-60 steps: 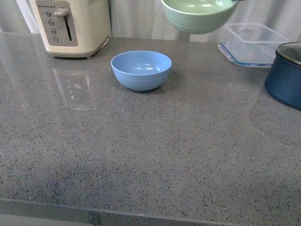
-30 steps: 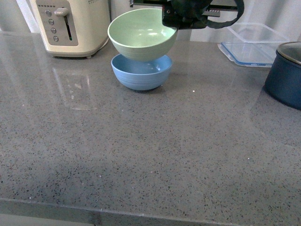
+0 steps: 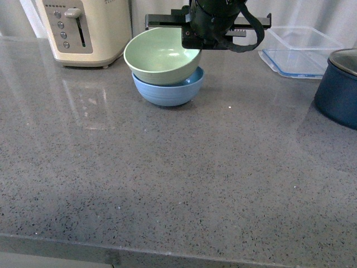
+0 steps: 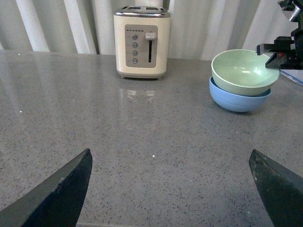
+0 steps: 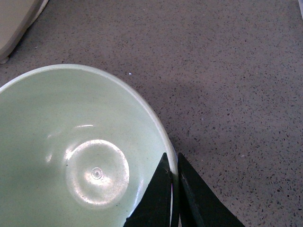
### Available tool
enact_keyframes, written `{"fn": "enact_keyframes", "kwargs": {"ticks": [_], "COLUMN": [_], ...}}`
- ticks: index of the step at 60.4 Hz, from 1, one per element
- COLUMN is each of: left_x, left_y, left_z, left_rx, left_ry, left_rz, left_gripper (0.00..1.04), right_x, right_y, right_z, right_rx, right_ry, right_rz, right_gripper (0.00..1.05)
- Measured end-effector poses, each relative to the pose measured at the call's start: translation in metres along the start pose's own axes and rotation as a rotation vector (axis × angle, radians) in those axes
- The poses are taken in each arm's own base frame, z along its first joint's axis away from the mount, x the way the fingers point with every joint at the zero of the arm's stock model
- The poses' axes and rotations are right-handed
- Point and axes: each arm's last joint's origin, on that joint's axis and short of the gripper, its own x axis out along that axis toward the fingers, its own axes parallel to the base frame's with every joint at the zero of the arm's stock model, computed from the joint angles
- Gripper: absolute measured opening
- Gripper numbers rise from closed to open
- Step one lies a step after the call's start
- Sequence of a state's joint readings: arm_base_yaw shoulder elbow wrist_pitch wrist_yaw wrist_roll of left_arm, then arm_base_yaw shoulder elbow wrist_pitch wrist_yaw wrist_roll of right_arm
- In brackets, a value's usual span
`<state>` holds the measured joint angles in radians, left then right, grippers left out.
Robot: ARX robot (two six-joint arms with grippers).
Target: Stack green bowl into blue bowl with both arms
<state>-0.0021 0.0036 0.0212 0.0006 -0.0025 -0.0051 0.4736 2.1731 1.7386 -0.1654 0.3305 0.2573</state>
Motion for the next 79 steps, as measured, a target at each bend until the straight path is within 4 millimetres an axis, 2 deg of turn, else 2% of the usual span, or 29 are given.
{"fn": "enact_keyframes", "kwargs": {"ticks": [2,7,11,16,21,24,26,27,31,35,40,46,52,55,62,79], "left_x": [0.000,0.000,0.000,0.000,0.000,0.000,0.000,0.000,0.000,0.000,0.000,0.000,0.000,0.000,0.000,0.000], "left_y": [0.000,0.000,0.000,0.000,0.000,0.000,0.000,0.000,0.000,0.000,0.000,0.000,0.000,0.000,0.000,0.000], "left_z": [0.000,0.000,0.000,0.000,0.000,0.000,0.000,0.000,0.000,0.000,0.000,0.000,0.000,0.000,0.000,0.000], "left_rx": [0.000,0.000,0.000,0.000,0.000,0.000,0.000,0.000,0.000,0.000,0.000,0.000,0.000,0.000,0.000,0.000], "left_ry": [0.000,0.000,0.000,0.000,0.000,0.000,0.000,0.000,0.000,-0.001,0.000,0.000,0.000,0.000,0.000,0.000], "left_rz": [0.000,0.000,0.000,0.000,0.000,0.000,0.000,0.001,0.000,-0.002,-0.001,-0.001,-0.001,-0.001,-0.001,-0.001], "left_gripper": [0.98,0.98,0.98,0.98,0.98,0.98,0.98,0.98,0.98,0.98,0.98,0.98,0.98,0.98,0.98,0.98], "right_x": [0.001,0.003,-0.002,-0.012,-0.038,-0.067,-0.096,-0.102,-0.135,-0.151,-0.154,-0.154,-0.175,-0.185,-0.194,-0.217], "right_y": [0.000,-0.002,-0.005,-0.010,-0.022,-0.034,-0.046,-0.049,-0.066,-0.083,-0.109,-0.129,-0.149,-0.159,-0.169,-0.185], "right_z": [-0.001,0.000,0.002,0.004,0.010,0.014,0.015,0.015,0.011,-0.001,-0.039,-0.076,-0.102,-0.116,-0.136,-0.167], "right_rx": [-0.003,0.004,0.015,0.035,0.092,0.117,0.136,0.137,0.127,0.097,0.036,-0.003,-0.011,-0.013,-0.016,-0.014], "right_ry": [0.001,-0.016,-0.032,-0.057,-0.148,-0.265,-0.407,-0.435,-0.600,-0.651,-0.611,-0.545,-0.562,-0.568,-0.551,-0.556], "right_rz": [0.000,0.003,0.023,0.065,0.155,0.252,0.283,0.275,0.104,0.008,-0.042,-0.062,-0.058,-0.061,-0.061,-0.063], "right_gripper": [0.03,0.20,0.33,0.43,0.59,0.70,0.78,0.80,0.70,0.59,0.41,0.26,0.01,0.01,0.01,0.01]}}
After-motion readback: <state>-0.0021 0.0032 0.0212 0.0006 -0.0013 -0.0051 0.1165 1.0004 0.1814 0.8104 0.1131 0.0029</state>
